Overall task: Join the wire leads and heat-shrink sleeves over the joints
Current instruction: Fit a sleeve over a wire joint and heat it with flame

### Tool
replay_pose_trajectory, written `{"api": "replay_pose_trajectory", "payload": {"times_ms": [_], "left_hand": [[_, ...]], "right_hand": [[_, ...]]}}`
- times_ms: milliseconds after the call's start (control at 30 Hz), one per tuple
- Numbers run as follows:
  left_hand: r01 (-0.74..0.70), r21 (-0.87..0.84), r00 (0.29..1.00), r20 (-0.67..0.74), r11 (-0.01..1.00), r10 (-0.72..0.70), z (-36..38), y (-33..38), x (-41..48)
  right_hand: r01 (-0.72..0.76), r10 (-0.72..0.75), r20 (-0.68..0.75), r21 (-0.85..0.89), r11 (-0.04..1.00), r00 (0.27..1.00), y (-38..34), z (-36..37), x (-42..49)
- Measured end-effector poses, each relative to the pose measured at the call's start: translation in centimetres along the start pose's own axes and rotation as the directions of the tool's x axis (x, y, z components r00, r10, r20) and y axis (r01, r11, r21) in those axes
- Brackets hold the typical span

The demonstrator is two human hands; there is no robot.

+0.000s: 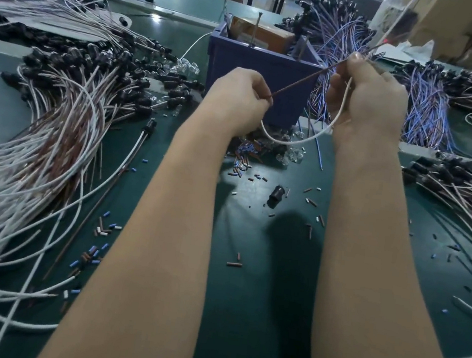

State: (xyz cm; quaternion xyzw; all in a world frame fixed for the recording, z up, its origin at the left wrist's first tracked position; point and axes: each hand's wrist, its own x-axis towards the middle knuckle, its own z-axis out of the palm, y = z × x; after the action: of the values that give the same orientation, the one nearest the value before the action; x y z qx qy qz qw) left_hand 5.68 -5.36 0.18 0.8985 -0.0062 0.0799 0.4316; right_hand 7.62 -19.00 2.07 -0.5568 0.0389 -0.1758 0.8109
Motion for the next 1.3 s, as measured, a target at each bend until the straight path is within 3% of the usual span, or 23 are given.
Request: {"api": "replay_pose_trajectory", "payload": {"times_ms": [167,300,367,433,500,567,633,700,767,800,867,1000,1133,1233,1300], "left_hand": [[0.031,-0.154,0.999,-0.025,0.988,-0.035,-0.3,-0.7,0.3],[0.048,-0.302,0.999,0.006,0.952,-0.049,-0.5,-0.8,0.2],[0.091,-0.436,0.996,0.032,0.895,-0.085,-0.5,-0.8,0.0],[0.137,-0.562,0.989,0.028,0.816,-0.147,-0.7,-0.7,0.0],[0.168,-0.636,0.982,0.043,0.753,-0.182,-0.7,-0.5,0.0],[0.172,-0.659,0.984,0.075,0.732,-0.164,-0.5,-0.1,0.0],[0.167,-0.654,0.985,0.083,0.738,-0.149,-0.1,0.1,-0.1],[0.151,-0.633,0.988,0.071,0.760,-0.137,0.1,0.2,-0.2],[0.134,-0.606,0.991,0.068,0.784,-0.117,0.5,0.2,-0.2],[0.133,-0.597,0.991,0.076,0.791,-0.109,0.6,0.1,-0.3],[0.138,-0.576,0.990,0.095,0.806,-0.101,0.6,0.1,-0.2],[0.136,-0.506,0.990,0.110,0.852,-0.093,0.6,-0.2,-0.1],[0.142,-0.356,0.969,0.239,0.924,-0.057,0.5,-0.6,-0.2],[0.137,-0.153,0.953,0.288,0.979,-0.088,0.0,-0.7,-0.5],[0.161,-0.147,0.970,0.208,0.976,-0.128,-0.3,-0.7,-0.1]], "right_hand": [[-0.011,0.008,-0.072,-0.039,0.999,0.997,0.3,-0.5,0.1],[0.007,0.004,-0.147,0.071,0.997,0.989,0.2,-0.9,0.3],[-0.012,0.050,-0.172,0.215,0.977,0.984,-0.1,-1.3,0.5],[-0.083,0.165,-0.138,0.467,0.880,0.977,-0.4,-1.5,0.6],[-0.115,0.252,-0.103,0.687,0.718,0.962,-0.7,-1.8,0.7],[-0.129,0.275,-0.076,0.743,0.656,0.958,-0.5,-1.9,0.7],[-0.201,0.275,-0.034,0.598,0.776,0.961,-0.3,-1.8,0.7],[-0.209,0.208,0.021,0.143,0.967,0.978,0.2,-1.2,0.5],[-0.088,0.147,0.151,-0.341,0.936,0.977,0.7,-0.3,0.2],[-0.037,0.157,0.227,-0.456,0.889,0.961,1.0,0.1,0.0],[-0.009,0.192,0.301,-0.517,0.856,0.934,1.4,0.7,-0.1],[-0.003,0.153,0.256,-0.505,0.863,0.954,1.9,0.8,0.1],[-0.050,0.168,0.200,-0.489,0.871,0.965,2.2,0.3,0.1],[-0.130,0.272,0.248,-0.470,0.873,0.930,2.0,0.2,-0.3],[-0.120,0.347,0.324,-0.555,0.823,0.880,2.0,0.2,-0.6]]}}
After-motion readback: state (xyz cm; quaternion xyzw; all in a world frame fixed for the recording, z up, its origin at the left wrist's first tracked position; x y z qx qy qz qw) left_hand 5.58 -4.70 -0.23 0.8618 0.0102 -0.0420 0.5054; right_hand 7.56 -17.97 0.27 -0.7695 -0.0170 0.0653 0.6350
